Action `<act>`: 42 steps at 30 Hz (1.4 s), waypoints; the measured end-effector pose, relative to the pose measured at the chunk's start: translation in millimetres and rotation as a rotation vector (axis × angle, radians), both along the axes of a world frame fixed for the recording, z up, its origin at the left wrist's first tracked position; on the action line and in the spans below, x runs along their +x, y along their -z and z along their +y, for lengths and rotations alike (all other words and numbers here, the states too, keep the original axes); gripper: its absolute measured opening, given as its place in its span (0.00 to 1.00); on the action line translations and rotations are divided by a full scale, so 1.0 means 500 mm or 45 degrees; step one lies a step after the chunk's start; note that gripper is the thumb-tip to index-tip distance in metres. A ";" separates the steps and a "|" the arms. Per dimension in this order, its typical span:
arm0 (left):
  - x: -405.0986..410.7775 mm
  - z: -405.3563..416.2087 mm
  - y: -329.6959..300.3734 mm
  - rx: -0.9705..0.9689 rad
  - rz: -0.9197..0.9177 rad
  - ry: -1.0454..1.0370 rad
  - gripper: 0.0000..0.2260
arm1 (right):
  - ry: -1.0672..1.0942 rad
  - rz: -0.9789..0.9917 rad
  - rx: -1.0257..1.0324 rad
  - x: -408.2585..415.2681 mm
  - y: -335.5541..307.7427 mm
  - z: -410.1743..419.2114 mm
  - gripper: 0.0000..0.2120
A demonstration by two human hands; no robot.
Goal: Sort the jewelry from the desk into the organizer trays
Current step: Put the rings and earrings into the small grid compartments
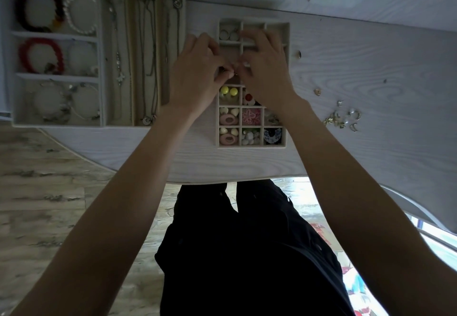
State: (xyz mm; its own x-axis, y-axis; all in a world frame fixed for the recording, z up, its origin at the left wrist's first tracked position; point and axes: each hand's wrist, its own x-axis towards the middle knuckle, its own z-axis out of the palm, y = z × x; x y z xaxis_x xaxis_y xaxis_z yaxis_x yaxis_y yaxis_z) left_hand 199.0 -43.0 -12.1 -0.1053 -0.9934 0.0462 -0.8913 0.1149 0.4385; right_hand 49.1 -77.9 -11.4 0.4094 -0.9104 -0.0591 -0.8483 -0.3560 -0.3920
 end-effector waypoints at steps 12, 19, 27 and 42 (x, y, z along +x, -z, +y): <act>-0.018 -0.005 0.004 -0.015 -0.010 -0.102 0.07 | 0.278 -0.193 -0.165 -0.017 0.011 0.041 0.05; -0.028 -0.009 0.016 -0.056 -0.064 -0.101 0.09 | 0.266 -0.140 -0.263 -0.004 0.014 0.039 0.02; -0.033 -0.008 0.029 -0.057 -0.120 -0.154 0.09 | 0.370 -0.221 -0.207 -0.005 0.025 0.042 0.04; -0.003 -0.012 0.009 -0.164 -0.098 -0.127 0.08 | 0.244 -0.121 -0.319 -0.013 0.014 0.043 0.01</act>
State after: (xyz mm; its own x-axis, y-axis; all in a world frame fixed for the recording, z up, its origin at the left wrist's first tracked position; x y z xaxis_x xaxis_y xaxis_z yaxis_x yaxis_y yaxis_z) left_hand 197.8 -49.1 -16.5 -0.0146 -0.9855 0.1691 -0.9314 0.0749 0.3562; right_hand 42.6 -56.5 -18.5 0.2222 -0.9528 0.2070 -0.8729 -0.2890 -0.3931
